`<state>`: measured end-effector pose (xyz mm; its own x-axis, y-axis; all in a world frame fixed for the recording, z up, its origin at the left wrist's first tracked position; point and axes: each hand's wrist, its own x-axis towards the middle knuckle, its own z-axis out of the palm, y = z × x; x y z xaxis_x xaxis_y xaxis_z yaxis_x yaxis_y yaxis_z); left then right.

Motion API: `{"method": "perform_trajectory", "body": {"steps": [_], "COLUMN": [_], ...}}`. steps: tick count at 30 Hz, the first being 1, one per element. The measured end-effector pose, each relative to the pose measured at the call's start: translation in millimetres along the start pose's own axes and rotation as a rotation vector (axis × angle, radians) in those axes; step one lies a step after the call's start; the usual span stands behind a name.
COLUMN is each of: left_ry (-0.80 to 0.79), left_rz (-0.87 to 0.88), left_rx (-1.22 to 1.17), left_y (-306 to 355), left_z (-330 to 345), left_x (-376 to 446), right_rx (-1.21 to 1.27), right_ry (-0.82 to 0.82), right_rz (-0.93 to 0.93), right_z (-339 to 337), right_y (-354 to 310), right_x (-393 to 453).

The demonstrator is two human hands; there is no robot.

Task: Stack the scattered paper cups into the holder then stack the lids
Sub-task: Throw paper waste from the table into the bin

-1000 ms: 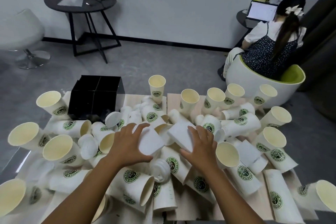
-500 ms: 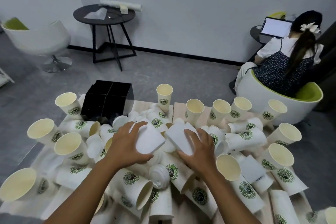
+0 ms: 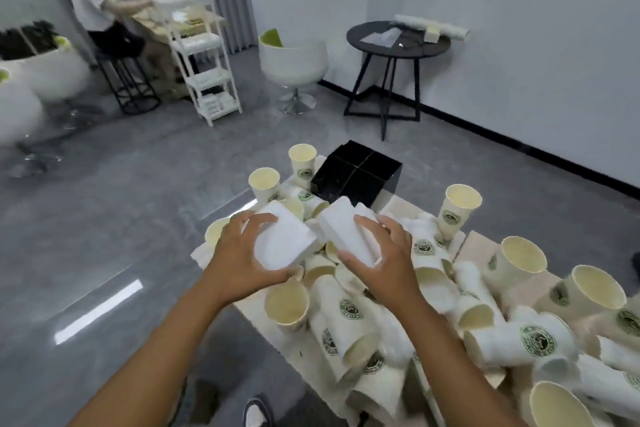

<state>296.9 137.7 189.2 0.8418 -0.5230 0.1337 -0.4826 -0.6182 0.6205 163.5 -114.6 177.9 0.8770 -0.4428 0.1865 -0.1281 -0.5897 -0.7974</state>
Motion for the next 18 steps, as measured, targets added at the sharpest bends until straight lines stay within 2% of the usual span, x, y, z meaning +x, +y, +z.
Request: {"method": "perform_trajectory", "body": {"steps": [12,18], "left_ry": [0.251,0.315], "left_rz": [-0.241,-0.413], "left_rx": [-0.054,-0.072], "left_y": [-158.9,-258.9], "left_z": [-95.5,-139.5], "left_x": [-92.6,-150.9], "right_rx": [-0.05,-0.067], "right_ry": [-0.305,-0.503], "right_rz": [-0.255,-0.268], "right_z": [181.1,297.3], "right_y": [-108.8,-157.8], "right_x": [10.8,-2.9]}}
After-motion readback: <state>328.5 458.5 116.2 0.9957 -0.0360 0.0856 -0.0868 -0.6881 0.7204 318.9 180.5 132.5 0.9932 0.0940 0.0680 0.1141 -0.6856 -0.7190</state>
